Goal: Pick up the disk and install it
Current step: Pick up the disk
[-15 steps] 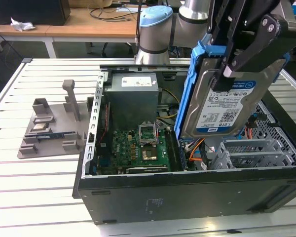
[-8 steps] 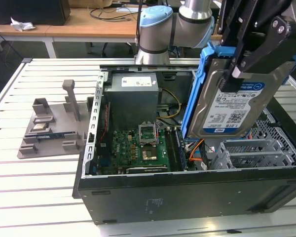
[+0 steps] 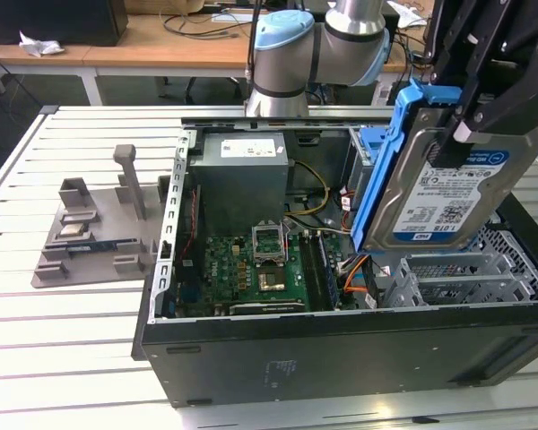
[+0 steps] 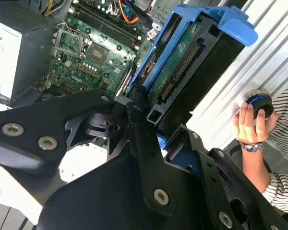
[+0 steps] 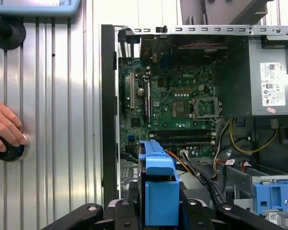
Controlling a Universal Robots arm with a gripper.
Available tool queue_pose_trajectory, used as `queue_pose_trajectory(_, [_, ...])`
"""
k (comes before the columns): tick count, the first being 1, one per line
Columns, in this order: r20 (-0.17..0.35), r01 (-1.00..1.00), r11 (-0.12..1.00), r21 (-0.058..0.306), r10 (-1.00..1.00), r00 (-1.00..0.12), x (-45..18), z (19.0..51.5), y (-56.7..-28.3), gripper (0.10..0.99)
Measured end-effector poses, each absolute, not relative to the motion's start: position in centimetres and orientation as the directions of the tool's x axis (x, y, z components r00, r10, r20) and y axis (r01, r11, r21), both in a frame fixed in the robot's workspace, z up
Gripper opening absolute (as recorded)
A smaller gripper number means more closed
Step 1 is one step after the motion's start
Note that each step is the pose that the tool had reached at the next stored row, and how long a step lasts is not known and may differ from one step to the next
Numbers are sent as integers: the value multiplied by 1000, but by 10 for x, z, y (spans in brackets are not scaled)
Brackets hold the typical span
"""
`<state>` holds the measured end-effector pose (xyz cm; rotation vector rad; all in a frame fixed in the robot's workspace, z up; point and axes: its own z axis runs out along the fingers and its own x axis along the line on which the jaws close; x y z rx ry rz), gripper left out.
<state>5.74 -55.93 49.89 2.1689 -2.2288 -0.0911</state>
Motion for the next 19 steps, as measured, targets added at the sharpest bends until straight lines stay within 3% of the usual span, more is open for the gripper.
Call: queue_pose_trajectory(19, [-53, -998, 26, 65, -998, -29, 68, 495, -569, 369])
